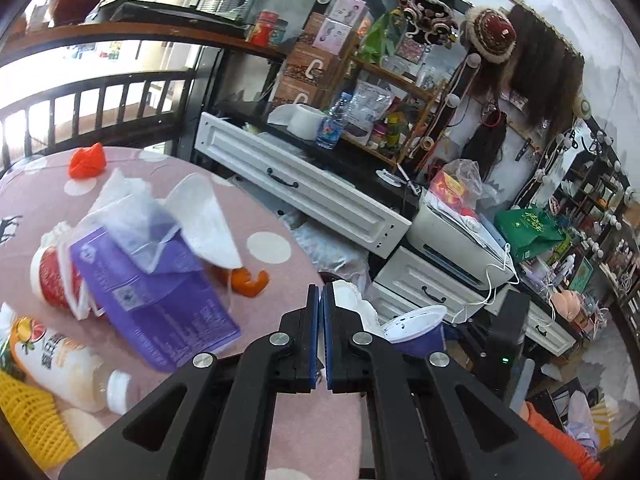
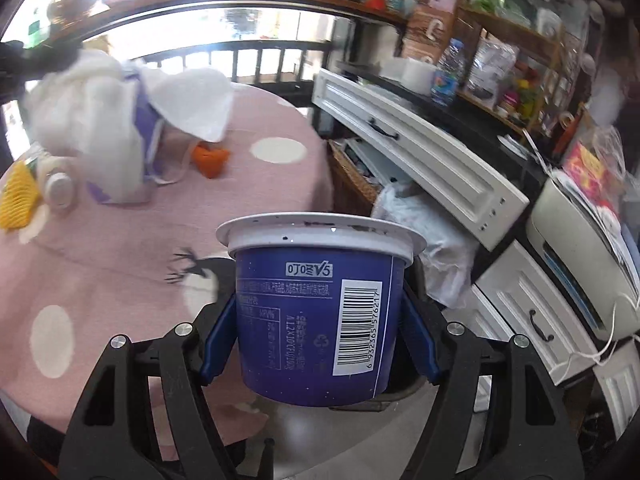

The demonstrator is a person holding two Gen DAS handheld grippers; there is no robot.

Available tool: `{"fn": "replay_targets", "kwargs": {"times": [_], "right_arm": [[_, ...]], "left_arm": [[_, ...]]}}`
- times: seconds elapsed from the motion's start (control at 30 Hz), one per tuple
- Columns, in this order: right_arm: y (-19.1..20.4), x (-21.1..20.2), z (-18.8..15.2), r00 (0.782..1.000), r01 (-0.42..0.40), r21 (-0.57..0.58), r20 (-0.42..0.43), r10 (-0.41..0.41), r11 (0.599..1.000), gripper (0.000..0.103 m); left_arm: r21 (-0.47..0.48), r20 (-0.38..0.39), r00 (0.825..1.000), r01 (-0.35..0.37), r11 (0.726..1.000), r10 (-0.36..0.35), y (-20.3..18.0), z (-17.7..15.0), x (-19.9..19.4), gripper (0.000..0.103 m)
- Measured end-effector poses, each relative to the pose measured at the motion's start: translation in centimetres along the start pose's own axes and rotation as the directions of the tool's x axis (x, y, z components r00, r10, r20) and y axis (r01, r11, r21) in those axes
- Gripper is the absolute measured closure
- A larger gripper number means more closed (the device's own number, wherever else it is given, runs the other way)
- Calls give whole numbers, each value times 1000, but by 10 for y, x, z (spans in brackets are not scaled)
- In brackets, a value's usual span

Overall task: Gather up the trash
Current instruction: 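Open the right tool over the black bin to drop the cup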

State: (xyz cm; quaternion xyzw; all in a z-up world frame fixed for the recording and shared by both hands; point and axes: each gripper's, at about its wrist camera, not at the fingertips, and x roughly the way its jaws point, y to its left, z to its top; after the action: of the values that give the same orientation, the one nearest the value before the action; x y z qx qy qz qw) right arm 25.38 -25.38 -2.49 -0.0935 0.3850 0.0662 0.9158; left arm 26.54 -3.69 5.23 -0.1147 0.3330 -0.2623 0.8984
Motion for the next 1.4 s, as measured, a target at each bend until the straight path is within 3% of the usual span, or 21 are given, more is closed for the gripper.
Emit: {"fn": "replay_targets", "kwargs": {"times": [0.2,0.3,0.47,0.6,0.77,1.0,1.2,1.4], "right_arm": [[-56,80,-33,985,93,129,-157,-73,987,32],[-70,111,-49,975,100,183,-213,-60,978,31],[-76,149,-64,967,90,230,-253,-30,969,31],[-81,165,-70,967,90,271,-255,-19,958,18],[-87,159,-81,971,80,302,-240,-6,950,18],[-113,120,-109,977,123,335,-204,-55,934,18],[-140,80,-141,981,129,403,-186,-57,906,18],[-152,48,-164,978,175,402,-179,-110,899,18]], "left_arm": [[50,-38,999,21,998,-20,-35,8,44,100],[60,-75,997,25,998,-21,-47,6,67,100],[72,-134,991,22,997,-12,-60,-1,104,100],[84,-163,987,13,996,1,-66,-6,127,100],[104,-202,979,-10,994,31,-72,-12,153,100],[152,-271,959,-38,988,78,-90,-22,200,100],[181,-340,932,-67,981,126,-105,-39,246,100],[195,-402,898,-105,975,177,-112,-58,285,100]]}}
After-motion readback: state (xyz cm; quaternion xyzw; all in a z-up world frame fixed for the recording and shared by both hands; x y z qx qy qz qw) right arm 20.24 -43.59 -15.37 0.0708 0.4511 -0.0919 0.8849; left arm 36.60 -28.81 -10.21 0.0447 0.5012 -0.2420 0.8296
